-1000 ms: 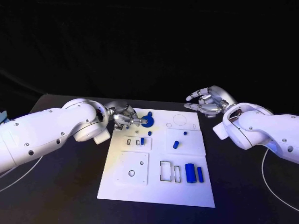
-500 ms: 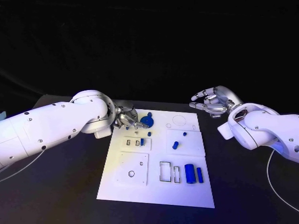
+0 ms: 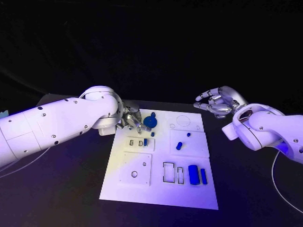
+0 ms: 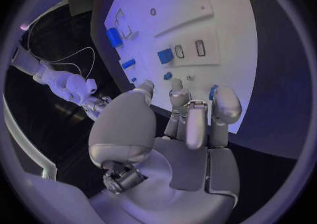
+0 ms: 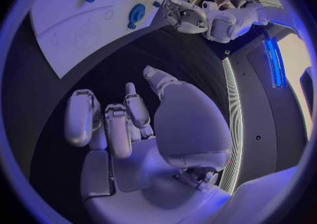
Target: Assemble the parts on the task board
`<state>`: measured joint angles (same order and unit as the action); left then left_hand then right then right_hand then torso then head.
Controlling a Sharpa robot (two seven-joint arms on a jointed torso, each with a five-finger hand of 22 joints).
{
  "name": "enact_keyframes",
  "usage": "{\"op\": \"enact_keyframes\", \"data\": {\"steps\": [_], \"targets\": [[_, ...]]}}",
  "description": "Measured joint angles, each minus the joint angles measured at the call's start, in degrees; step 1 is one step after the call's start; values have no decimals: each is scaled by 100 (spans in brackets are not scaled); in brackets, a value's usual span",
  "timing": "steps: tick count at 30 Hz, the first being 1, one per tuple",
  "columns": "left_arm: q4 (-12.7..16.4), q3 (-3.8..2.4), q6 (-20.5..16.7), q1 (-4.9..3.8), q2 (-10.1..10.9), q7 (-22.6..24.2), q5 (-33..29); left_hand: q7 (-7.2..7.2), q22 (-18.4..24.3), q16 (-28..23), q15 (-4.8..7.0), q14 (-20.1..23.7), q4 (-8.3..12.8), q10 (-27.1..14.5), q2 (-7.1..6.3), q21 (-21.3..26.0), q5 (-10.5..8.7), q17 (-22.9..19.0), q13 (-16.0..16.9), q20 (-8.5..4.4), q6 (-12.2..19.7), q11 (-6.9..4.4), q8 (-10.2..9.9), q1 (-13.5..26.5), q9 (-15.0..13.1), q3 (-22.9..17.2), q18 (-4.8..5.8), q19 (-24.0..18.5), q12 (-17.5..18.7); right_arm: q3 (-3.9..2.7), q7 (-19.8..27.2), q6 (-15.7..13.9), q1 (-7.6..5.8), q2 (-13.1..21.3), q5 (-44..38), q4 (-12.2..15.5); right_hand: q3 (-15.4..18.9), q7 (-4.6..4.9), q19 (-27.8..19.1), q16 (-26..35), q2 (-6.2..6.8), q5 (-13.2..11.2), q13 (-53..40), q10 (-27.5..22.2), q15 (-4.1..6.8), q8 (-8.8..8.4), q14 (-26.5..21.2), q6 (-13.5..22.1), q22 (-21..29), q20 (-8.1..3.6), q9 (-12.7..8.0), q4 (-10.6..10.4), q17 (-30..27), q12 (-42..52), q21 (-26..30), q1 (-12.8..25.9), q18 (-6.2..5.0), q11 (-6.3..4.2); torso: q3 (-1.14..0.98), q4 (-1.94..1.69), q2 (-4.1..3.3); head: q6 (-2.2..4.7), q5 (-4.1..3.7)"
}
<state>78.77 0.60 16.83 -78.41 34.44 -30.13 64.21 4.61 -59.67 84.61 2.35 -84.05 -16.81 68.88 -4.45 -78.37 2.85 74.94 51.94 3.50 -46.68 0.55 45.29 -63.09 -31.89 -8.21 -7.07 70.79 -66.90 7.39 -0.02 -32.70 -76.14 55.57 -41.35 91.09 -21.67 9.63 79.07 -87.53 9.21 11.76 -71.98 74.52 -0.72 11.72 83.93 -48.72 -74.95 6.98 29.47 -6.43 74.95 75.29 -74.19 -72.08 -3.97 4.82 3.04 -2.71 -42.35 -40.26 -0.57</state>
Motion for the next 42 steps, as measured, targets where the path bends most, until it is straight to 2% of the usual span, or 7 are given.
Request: {"op": "enact_keyframes", "data": {"steps": [6,9,12,23,25,37,42], "targets": [[-82,25,171,-12,-99,-93,-22,19,9,-34,0,0,-18,-51,23,0,0,0,-24,-1,59,7,0,23,-25,15,0,-17,20,4,0,4,10,-20,0,-12,0,0,0,0,0,0,19,-21,0,0,0,0,0,0,4,0,0,-30,21,0,0,-21,-2,9,-5,-20,8],[-124,45,254,-13,-143,-133,-42,27,4,-34,0,0,-2,-70,23,0,0,-1,-28,0,130,26,0,23,-25,30,0,-17,19,4,0,5,13,-30,0,-17,0,0,-21,6,1,22,29,-43,0,0,0,0,0,-21,4,0,-1,-31,21,1,0,0,-2,12,-5,-26,8],[-158,62,322,-15,-182,-161,-73,49,-31,-34,0,0,-2,-70,42,0,0,-1,-27,0,193,27,-60,3,-25,63,0,-17,19,4,0,5,14,-40,0,-21,0,0,-21,22,23,22,34,-42,0,0,0,0,0,-21,4,0,-1,-31,21,22,0,0,-2,16,-5,-33,12],[-253,143,542,-16,-264,-230,-182,69,-52,-34,-1,1,-2,-92,51,0,0,-1,-22,0,213,48,-84,-3,-25,62,-1,-16,19,6,1,5,28,-66,-2,-34,0,0,-21,22,23,22,34,-42,0,0,0,0,1,-21,4,0,-1,-30,43,22,0,0,-6,19,-5,-59,7],[-267,154,574,-15,-275,-238,-204,69,-52,-34,-1,0,-2,-91,100,0,0,-1,-22,0,213,48,-105,-9,-24,62,-1,-16,19,6,1,5,30,-73,-2,-38,0,0,-21,22,23,22,34,-42,0,0,0,0,2,-21,4,0,-2,-30,43,22,0,0,-5,18,-5,-61,6],[-299,191,705,-10,-303,-260,-319,69,-51,-34,-1,1,-2,-91,148,0,0,-2,-22,0,213,48,-136,-57,-24,62,-1,-16,19,6,-4,6,45,-99,-3,-53,16,0,-20,22,22,56,39,-42,0,0,0,0,2,-21,3,-15,-2,-30,43,22,0,0,-7,16,-3,-58,4],[-301,196,737,-9,-316,-261,-375,69,-52,-34,-1,1,-2,-96,210,0,0,-2,-22,21,213,54,-161,-119,-23,62,-1,-37,19,6,-8,8,48,-110,-3,-61,0,0,-20,22,22,56,39,-42,0,0,0,0,3,-21,2,-31,-2,-30,67,22,0,0,-7,14,-1,-60,1]]}}
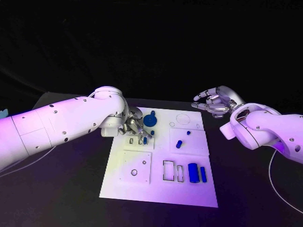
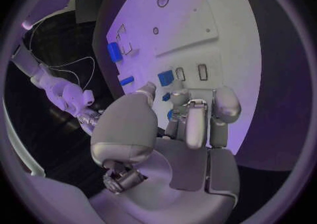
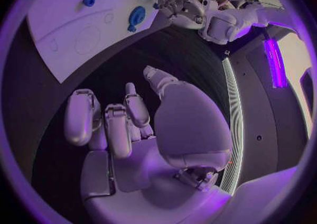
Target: Assemble the parts on the task board
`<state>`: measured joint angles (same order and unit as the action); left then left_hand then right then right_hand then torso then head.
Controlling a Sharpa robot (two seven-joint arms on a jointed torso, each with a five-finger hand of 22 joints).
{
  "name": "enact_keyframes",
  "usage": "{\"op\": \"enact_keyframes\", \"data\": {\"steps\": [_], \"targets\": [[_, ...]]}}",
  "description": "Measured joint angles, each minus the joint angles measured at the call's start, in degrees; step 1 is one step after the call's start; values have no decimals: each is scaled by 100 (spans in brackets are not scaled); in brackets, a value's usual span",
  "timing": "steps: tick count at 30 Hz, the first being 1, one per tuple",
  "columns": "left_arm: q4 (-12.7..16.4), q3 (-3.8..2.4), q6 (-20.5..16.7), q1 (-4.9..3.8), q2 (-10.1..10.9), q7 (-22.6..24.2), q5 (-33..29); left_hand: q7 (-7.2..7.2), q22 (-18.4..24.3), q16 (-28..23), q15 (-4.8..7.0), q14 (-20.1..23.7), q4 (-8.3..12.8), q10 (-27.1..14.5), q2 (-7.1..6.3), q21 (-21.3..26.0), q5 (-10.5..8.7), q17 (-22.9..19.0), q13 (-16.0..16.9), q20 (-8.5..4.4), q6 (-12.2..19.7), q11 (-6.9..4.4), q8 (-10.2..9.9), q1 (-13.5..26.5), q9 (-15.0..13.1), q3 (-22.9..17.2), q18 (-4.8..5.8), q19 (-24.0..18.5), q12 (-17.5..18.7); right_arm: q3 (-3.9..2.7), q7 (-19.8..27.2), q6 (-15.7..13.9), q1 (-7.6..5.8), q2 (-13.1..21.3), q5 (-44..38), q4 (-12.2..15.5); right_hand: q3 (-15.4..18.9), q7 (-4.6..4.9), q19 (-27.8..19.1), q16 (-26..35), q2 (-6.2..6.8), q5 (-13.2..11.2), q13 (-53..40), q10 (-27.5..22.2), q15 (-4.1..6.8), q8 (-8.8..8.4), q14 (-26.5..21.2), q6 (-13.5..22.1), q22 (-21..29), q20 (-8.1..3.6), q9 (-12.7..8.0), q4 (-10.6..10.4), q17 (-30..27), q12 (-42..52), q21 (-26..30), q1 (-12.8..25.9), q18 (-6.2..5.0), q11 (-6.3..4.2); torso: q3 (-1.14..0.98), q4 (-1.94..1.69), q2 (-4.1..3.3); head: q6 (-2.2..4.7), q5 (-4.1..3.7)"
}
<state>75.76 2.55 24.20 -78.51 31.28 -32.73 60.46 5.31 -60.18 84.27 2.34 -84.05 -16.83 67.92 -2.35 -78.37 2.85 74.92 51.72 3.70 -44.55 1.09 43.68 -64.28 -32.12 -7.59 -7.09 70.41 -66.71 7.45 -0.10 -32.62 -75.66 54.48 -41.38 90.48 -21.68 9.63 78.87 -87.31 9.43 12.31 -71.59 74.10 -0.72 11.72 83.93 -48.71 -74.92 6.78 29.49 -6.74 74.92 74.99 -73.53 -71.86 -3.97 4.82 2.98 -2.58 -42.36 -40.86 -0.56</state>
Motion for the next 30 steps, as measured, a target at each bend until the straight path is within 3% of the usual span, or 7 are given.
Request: {"op": "enact_keyframes", "data": {"steps": [6,13,30], "targets": [[0,3,34,1,-7,0,-61,0,-10,0,0,0,10,-15,58,0,0,0,2,0,0,15,-41,-58,5,-44,0,0,0,0,-4,3,6,-10,-1,-9,0,0,0,0,0,0,0,0,0,0,0,0,0,0,-1,0,0,0,0,0,0,0,1,-1,1,-7,0],[-24,7,73,3,-20,0,-107,0,-24,0,0,0,8,-15,45,0,0,0,9,0,0,15,-90,-250,5,-153,0,0,0,0,-9,7,15,-19,-3,-16,0,0,0,0,0,0,0,0,0,23,0,0,1,0,-1,0,0,0,0,0,0,0,2,-2,1,-12,0],[-94,17,118,14,-61,-3,-157,0,-32,0,0,0,0,-15,41,-21,0,0,23,0,0,15,-123,-299,5,-224,0,0,0,1,-25,20,25,-26,-12,-22,0,0,0,0,0,0,8,0,0,23,0,0,2,0,-2,0,-1,-23,0,0,0,0,3,-1,-1,-37,-10]]}}
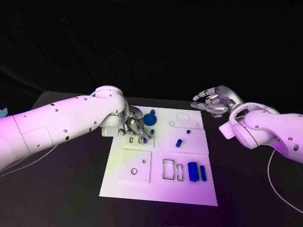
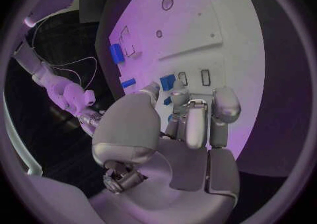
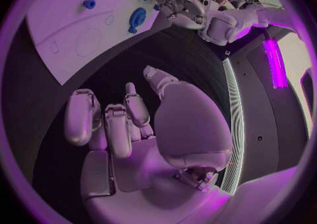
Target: Assemble the parts on the task board
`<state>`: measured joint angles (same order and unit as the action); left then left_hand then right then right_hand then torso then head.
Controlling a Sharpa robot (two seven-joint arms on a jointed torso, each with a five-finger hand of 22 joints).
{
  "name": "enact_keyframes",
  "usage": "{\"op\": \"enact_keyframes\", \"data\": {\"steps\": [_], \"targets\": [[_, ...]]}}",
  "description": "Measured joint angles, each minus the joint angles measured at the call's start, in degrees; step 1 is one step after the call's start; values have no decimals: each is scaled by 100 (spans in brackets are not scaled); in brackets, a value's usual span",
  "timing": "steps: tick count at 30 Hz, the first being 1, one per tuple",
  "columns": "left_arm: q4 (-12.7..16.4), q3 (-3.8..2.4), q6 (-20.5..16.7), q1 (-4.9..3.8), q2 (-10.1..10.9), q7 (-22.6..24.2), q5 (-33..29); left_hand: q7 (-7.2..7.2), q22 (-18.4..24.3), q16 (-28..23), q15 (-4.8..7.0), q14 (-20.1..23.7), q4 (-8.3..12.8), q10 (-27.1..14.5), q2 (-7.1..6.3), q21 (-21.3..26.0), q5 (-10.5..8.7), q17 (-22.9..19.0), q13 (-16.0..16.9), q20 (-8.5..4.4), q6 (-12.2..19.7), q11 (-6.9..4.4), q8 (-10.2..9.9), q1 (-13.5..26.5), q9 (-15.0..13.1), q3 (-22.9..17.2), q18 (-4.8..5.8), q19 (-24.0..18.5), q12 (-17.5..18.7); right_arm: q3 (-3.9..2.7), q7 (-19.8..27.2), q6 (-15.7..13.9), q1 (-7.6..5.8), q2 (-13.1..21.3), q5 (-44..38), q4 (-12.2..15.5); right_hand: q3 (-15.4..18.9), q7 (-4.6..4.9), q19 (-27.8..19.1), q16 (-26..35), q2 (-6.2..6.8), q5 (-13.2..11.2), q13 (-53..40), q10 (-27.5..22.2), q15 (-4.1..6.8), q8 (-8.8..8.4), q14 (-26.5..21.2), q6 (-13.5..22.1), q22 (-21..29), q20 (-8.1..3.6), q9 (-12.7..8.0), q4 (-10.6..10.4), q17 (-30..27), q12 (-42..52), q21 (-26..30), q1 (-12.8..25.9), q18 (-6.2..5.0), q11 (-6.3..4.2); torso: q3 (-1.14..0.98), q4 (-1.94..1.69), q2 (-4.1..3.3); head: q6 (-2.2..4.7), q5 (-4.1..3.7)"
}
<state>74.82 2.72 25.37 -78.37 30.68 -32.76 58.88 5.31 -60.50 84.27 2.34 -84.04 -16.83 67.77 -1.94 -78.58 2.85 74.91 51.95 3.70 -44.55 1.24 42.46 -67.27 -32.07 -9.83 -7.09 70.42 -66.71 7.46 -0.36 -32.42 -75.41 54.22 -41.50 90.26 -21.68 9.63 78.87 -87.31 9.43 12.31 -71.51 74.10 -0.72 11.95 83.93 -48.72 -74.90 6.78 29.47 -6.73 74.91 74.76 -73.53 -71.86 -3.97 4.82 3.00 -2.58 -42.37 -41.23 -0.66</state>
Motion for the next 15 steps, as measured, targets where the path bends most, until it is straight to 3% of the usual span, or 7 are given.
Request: {"op": "enact_keyframes", "data": {"steps": [8,15], "targets": [[-20,3,7,4,-8,-1,-16,0,-1,0,0,0,6,0,60,0,0,0,0,19,0,0,-55,-126,6,-189,1,-19,0,0,-3,5,5,-4,-2,-5,0,0,0,0,0,0,0,0,0,0,0,0,-5,0,0,0,0,0,0,0,1,0,0,0,1,4,-4],[-59,3,7,4,-21,3,-57,-1,-41,39,0,0,13,0,-37,-25,0,0,-14,20,-44,0,-154,-517,3,-855,0,-20,0,0,-8,19,9,-11,-6,-14,0,0,0,22,0,0,-1,0,0,0,0,0,-4,0,-1,0,0,0,0,0,0,0,-1,0,2,-1,-8]]}}
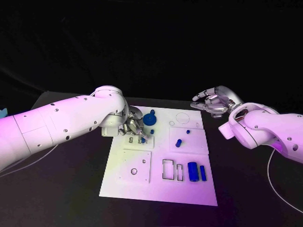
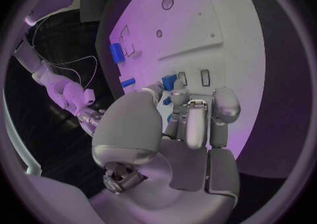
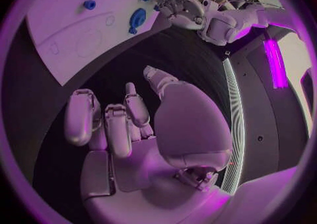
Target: Assemble the parts on the task board
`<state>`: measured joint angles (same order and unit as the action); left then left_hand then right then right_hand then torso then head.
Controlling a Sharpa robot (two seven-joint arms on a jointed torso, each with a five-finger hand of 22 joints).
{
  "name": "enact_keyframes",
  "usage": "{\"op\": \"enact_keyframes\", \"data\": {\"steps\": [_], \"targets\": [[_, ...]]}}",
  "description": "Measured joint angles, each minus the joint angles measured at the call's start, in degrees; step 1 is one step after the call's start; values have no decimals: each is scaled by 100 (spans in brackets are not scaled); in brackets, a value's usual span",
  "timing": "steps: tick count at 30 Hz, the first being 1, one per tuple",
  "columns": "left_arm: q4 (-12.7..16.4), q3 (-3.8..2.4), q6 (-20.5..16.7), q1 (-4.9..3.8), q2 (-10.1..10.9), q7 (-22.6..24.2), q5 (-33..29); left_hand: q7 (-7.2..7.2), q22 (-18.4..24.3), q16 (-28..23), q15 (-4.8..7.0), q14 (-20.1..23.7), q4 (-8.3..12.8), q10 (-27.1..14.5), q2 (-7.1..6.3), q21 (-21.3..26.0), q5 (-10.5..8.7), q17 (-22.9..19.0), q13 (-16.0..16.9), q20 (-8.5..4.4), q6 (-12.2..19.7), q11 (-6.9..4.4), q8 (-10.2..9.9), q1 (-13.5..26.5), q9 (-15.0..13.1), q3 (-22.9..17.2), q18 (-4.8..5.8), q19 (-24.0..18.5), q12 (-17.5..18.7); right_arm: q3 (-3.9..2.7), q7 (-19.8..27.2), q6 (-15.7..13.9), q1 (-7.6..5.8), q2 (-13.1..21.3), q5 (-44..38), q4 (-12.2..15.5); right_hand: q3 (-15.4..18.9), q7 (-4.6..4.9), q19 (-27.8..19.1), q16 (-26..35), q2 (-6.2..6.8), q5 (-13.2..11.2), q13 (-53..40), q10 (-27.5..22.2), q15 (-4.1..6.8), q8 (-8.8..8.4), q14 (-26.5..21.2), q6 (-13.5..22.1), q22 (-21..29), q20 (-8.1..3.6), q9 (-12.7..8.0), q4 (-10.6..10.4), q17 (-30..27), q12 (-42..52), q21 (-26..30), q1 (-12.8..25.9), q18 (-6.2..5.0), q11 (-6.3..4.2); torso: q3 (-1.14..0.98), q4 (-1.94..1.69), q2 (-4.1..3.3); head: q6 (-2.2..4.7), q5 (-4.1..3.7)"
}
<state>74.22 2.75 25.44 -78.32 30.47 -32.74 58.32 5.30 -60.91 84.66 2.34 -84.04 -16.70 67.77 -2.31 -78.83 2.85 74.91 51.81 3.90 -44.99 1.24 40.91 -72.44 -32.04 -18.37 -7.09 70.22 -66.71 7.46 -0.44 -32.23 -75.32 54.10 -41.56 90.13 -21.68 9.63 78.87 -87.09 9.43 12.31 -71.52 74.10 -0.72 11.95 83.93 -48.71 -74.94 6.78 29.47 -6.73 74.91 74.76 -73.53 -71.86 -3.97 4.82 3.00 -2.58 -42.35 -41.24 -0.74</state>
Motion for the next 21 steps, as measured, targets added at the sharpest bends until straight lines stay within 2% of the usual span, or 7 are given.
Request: {"op": "enact_keyframes", "data": {"steps": [6,12,13,15,17,18,21], "targets": [[-25,-3,-1,0,-7,8,-45,-18,-8,0,0,0,13,-21,-133,0,-6,0,-16,0,-19,-21,-23,-130,-53,-570,0,0,0,0,-6,17,7,-4,-8,-5,0,0,0,0,0,23,0,0,0,0,0,0,1,0,5,0,0,0,0,0,0,0,-1,0,1,-8,-1],[-29,0,-8,0,-4,8,-91,-11,-21,0,0,0,157,-21,-364,0,-34,0,-25,0,-12,-20,-86,-347,-58,-1361,0,0,0,0,-15,34,11,-5,-17,-8,0,0,0,0,0,23,6,0,0,0,0,0,1,0,4,0,0,0,21,0,0,0,-2,-1,3,-12,-1],[-29,1,-9,1,-1,8,-99,-13,-28,0,0,0,111,-21,-397,-6,-33,0,-32,0,-13,-20,-85,-380,-58,-1410,0,0,0,0,-16,37,12,-5,-19,-9,0,0,0,0,0,23,6,0,0,0,0,0,1,0,5,0,0,0,21,0,0,0,-2,-1,3,-12,-1],[-23,3,-11,4,11,5,-123,-17,-45,19,0,0,-25,-19,-455,-22,-18,0,-35,0,-18,-23,-32,-423,-58,-1547,0,0,21,0,-19,43,14,-5,-22,-10,0,0,0,0,0,23,6,0,0,0,0,0,1,0,4,0,0,0,21,0,0,0,-2,-2,4,-12,4],[-14,8,-13,10,30,2,-144,-17,-79,28,0,0,-120,15,-545,-50,-18,0,-41,-13,-18,-55,108,-336,-58,-1724,9,13,36,0,-22,48,14,-5,-24,-11,0,0,0,0,0,23,6,0,0,0,0,0,2,0,4,0,0,0,21,0,0,0,-2,-2,4,-13,9],[-7,9,-15,12,44,1,-160,-17,-95,28,0,0,2,42,-589,-58,-18,0,-40,-21,-18,-54,111,-292,-58,-1912,92,21,37,0,-23,49,15,-5,-25,-11,0,0,0,0,0,23,5,0,0,0,0,0,2,0,4,0,0,0,21,0,0,0,-2,-2,4,-13,10],[24,10,-33,13,100,0,-218,-17,-131,30,0,0,-36,95,-632,-66,-18,0,-19,-1,-18,-52,170,-248,-58,-1951,92,44,37,0,-26,54,16,-4,-27,-13,0,0,0,0,0,23,6,0,0,0,0,0,2,0,4,0,0,0,21,0,0,0,-5,-2,4,-9,14]]}}
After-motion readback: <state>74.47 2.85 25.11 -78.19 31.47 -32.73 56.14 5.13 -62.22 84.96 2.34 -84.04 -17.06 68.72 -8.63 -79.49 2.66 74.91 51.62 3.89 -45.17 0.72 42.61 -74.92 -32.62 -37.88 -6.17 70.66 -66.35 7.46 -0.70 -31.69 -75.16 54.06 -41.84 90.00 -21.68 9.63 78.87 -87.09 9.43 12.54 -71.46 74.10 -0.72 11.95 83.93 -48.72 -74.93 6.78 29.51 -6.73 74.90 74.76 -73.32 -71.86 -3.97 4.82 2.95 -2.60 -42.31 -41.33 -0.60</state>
